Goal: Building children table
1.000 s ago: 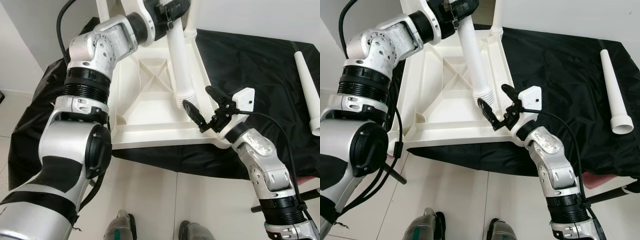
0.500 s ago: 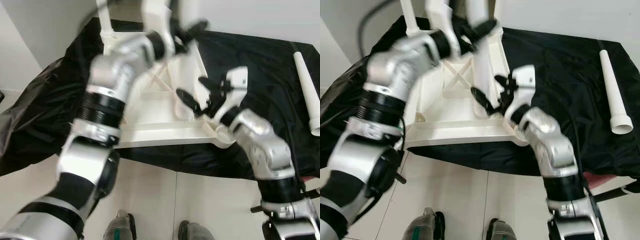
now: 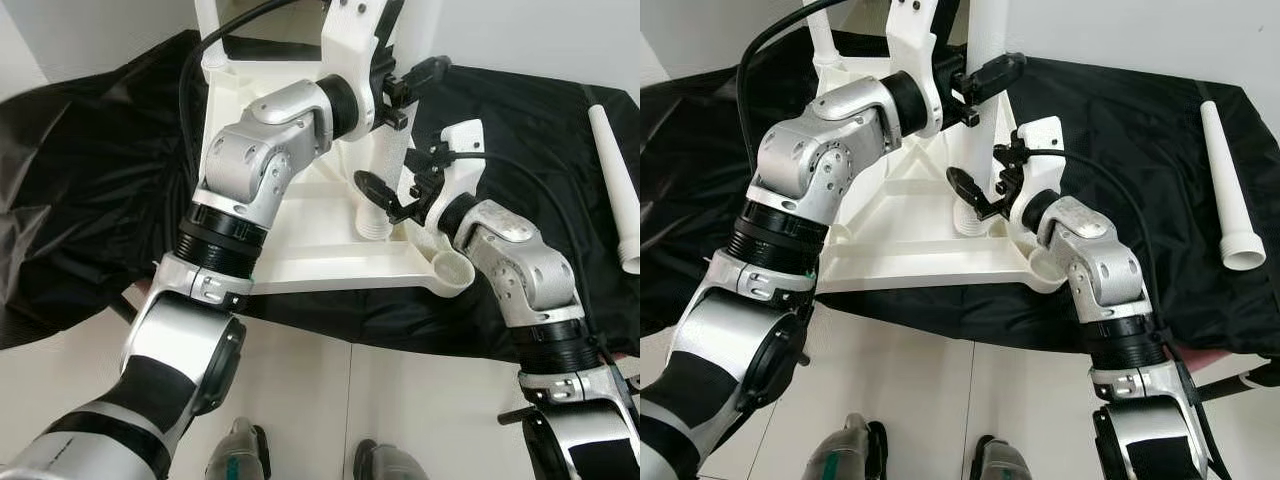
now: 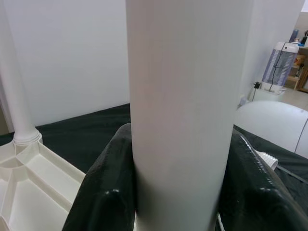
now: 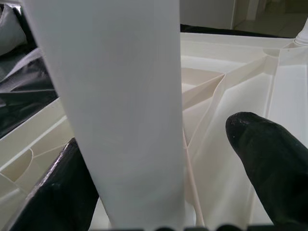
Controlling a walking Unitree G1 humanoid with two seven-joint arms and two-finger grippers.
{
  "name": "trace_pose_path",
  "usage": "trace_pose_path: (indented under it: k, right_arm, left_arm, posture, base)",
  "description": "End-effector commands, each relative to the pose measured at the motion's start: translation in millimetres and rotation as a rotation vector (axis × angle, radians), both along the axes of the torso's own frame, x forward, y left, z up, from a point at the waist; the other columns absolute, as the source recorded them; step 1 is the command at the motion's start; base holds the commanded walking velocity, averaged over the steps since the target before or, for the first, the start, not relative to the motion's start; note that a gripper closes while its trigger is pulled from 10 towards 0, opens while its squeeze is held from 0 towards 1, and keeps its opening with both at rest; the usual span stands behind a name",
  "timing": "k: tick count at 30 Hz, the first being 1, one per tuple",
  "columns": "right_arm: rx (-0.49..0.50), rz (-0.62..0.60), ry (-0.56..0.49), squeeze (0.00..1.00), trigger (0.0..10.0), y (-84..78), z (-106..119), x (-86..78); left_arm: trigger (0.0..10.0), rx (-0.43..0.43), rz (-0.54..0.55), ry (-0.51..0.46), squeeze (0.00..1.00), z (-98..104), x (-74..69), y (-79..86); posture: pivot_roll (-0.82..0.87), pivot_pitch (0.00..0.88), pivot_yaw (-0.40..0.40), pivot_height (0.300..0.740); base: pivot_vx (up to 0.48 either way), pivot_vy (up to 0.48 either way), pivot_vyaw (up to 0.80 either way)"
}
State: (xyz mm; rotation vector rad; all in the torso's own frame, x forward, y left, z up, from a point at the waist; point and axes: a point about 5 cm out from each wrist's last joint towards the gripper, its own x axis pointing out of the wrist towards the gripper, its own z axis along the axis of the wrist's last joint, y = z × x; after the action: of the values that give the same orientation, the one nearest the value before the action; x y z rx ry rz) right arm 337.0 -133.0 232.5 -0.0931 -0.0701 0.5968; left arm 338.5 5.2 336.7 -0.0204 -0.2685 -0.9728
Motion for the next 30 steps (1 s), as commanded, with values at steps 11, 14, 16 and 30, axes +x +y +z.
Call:
trace_pose_path:
  k: [11,14,16,30]
  right_arm:
    - [-0.027,0.021,0.005,0.0,9.7,8.9,-3,9.3]
    - [-0.024,0.03,0.0,0.0,6.4,11.7,-2,10.4]
    - [-0.014,0.045,-0.013,0.0,1.8,15.7,0,11.1]
    - [0.008,0.057,-0.049,0.0,0.0,17.3,8,11.4]
  left_arm:
    - [10.0,0.018,-0.04,-0.052,0.0,5,-15.0,-10.7]
    - [10.0,0.019,-0.04,-0.053,0.0,4,-16.2,-11.6]
    - [10.0,0.021,-0.041,-0.053,0.0,3,-17.5,-12.5]
    - [10.0,0.061,-0.03,-0.06,0.0,-5,-17.1,-15.5]
  posture:
    - [0.05,0.068,-0.036,0.74]
    - [0.06,0.065,-0.037,0.74]
    - [0.06,0.063,-0.038,0.74]
    - [0.05,0.056,-0.033,0.74]
  base:
    - [0.0,0.0,0.0]
    - [0.0,0.0,0.0]
    - [0.0,0.0,0.0]
    - [0.0,0.0,0.0]
